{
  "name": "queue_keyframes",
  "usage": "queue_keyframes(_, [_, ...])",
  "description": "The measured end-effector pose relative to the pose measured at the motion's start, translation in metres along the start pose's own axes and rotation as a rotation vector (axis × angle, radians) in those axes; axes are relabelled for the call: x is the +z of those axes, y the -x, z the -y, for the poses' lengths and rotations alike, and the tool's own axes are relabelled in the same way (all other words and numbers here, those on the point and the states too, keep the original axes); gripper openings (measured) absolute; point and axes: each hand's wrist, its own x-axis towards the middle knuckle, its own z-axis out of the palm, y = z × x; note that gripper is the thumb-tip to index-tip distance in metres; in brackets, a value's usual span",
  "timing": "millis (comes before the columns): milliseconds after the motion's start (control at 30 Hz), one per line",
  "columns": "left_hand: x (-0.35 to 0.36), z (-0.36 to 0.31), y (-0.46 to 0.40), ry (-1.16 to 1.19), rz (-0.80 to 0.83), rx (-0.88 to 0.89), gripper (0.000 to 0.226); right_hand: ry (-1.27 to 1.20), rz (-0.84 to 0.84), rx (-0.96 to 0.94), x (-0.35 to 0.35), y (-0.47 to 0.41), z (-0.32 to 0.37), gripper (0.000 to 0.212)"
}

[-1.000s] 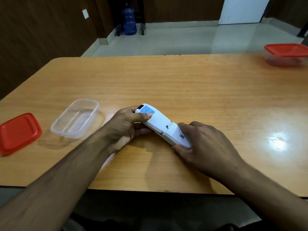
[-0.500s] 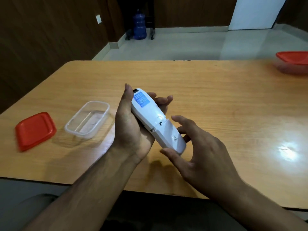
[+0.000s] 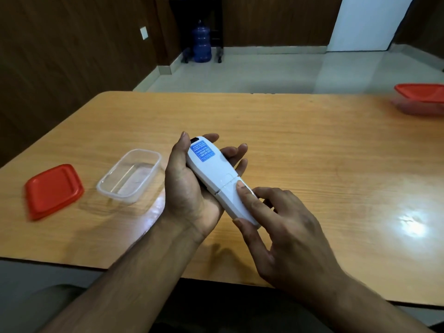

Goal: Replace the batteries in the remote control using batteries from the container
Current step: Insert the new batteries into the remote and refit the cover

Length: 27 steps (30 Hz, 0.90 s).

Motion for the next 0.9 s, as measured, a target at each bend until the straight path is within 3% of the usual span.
queue_keyframes(400, [-0.004, 0.003, 0.002, 0.013, -0.028, -0.042, 0.035, -0.046, 0.035, 0.003, 0.01, 0.001, -0.002, 0.052])
queue_keyframes(700, [-0.007, 0.001, -0.001, -0.017, -0.089, -0.095, 0.041, -0.138, 0.103, 0.035, 0.008, 0.0, -0.003, 0.061])
queue_keyframes(900, [-0.006, 0.008, 0.003, -0.083, -0.138, -0.125, 0.041, -0.174, 0.132, 0.085, 0.006, 0.002, -0.008, 0.055])
